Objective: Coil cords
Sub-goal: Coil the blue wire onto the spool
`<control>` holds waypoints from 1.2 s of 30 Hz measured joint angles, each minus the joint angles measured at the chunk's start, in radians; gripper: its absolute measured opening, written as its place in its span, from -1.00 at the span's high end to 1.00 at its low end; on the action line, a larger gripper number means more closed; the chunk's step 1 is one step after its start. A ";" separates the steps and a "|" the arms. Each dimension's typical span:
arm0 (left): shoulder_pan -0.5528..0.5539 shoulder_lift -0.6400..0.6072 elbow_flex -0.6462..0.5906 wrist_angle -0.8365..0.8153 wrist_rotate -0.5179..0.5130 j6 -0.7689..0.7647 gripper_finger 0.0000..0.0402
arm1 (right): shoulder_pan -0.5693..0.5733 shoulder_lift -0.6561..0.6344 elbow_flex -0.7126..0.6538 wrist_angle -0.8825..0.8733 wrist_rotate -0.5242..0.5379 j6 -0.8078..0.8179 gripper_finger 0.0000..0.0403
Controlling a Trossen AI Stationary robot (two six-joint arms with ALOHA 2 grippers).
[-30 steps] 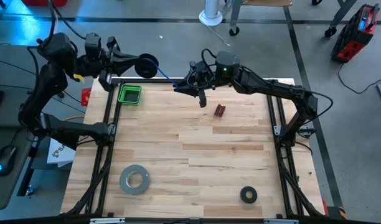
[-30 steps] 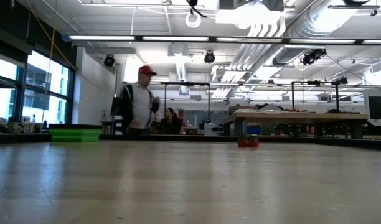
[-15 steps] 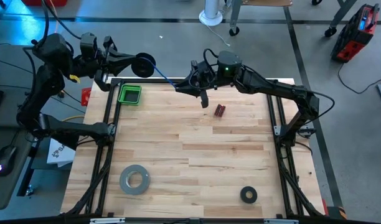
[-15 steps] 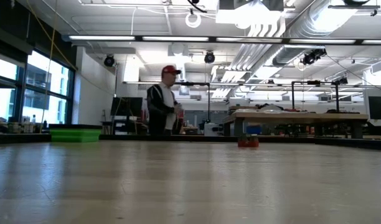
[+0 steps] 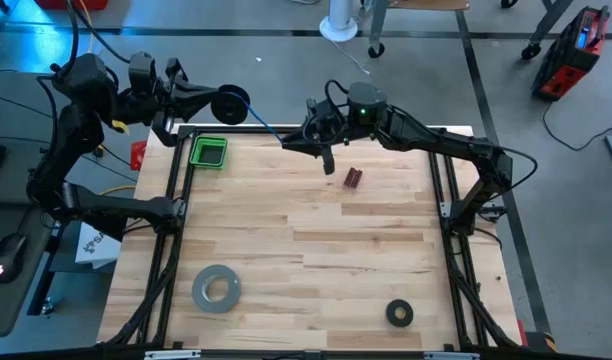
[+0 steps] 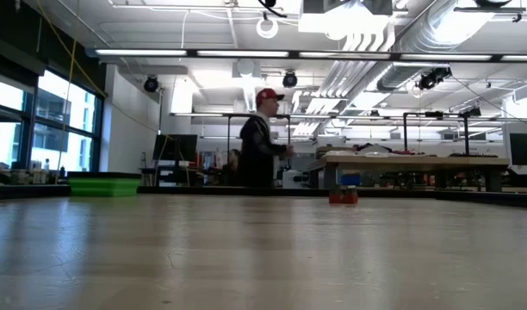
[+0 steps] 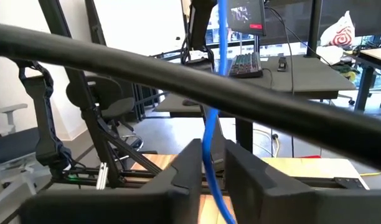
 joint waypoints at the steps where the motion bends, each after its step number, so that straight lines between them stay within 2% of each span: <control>1: 0.000 0.000 0.000 0.000 -0.011 0.000 1.00 | 0.002 0.000 0.000 0.000 0.000 0.000 0.80; 3: 0.000 0.000 0.000 0.000 -0.029 0.000 1.00 | 0.009 0.000 0.000 0.000 0.001 -0.011 0.94; 9: 0.000 0.009 0.000 0.027 -0.039 -0.035 1.00 | 0.054 0.000 0.000 0.014 0.026 -0.015 0.99; 14: 0.000 0.046 0.001 0.120 -0.035 -0.180 1.00 | 0.091 0.018 0.000 0.078 0.064 -0.025 0.99; 19: 0.000 0.087 0.001 0.168 0.025 -0.344 1.00 | 0.101 0.032 0.000 0.149 0.073 -0.002 1.00; 22: 0.000 0.090 0.001 0.071 0.076 -0.325 1.00 | 0.097 0.034 0.000 0.085 0.092 -0.003 1.00; 24: 0.000 0.082 0.001 -0.126 0.091 -0.203 1.00 | 0.087 0.034 0.000 0.007 0.101 -0.029 1.00; 26: -0.001 0.077 -0.015 -0.328 0.059 -0.101 1.00 | 0.076 0.034 0.000 -0.086 0.137 -0.059 1.00; 28: -0.006 0.074 -0.071 -0.459 0.041 -0.037 1.00 | 0.062 0.035 0.000 -0.168 0.149 -0.078 1.00; 30: -0.015 0.058 -0.163 -0.494 0.036 -0.006 1.00 | 0.045 0.035 0.000 -0.251 0.146 -0.082 1.00; 36: -0.051 -0.067 -0.553 -0.327 0.040 -0.049 1.00 | 0.005 0.035 0.000 -0.511 0.156 -0.099 1.00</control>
